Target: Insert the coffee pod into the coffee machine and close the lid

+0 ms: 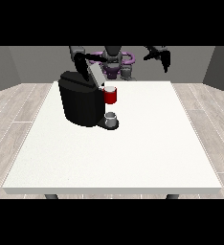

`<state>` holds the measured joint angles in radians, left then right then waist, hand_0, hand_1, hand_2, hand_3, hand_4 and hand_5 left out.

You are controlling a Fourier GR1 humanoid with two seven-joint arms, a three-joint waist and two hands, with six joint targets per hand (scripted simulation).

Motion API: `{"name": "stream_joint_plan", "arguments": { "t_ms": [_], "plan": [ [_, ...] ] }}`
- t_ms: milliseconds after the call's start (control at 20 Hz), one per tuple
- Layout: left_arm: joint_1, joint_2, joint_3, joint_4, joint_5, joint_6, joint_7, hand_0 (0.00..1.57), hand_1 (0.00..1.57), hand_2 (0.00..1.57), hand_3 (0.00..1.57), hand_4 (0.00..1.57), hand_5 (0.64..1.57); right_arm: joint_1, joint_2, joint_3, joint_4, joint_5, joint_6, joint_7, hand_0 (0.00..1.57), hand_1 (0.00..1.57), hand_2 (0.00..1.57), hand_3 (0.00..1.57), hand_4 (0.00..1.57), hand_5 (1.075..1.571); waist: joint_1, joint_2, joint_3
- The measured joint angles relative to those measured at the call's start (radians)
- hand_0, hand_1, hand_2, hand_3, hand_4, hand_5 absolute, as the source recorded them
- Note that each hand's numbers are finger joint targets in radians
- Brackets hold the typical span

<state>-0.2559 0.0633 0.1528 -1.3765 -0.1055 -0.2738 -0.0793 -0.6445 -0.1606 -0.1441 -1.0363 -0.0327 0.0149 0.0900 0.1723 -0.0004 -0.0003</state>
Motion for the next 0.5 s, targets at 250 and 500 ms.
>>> {"name": "stream_joint_plan", "arguments": {
  "t_ms": [250, 500],
  "plan": [
    [0.023, 0.02, 0.006, -0.004, -0.008, 0.024, -0.037, 0.0, 0.0, 0.0, 0.0, 0.35, 1.571, -0.046, -0.005, 0.013, 0.007, 0.01, 0.008, -0.018, 0.0, 0.0, 0.0, 0.0, 0.16, 1.571, -0.019, 0.034, -0.0007],
    [0.025, 0.023, -0.006, -0.027, -0.006, 0.03, -0.018, 0.0, 0.0, 0.0, 0.0, 0.37, 1.571, -0.085, -0.017, 0.02, 0.022, 0.031, 0.006, -0.034, 0.0, 0.0, 0.0, 0.0, 0.12, 1.571, -0.009, 0.053, -0.0009]
  ]
}}
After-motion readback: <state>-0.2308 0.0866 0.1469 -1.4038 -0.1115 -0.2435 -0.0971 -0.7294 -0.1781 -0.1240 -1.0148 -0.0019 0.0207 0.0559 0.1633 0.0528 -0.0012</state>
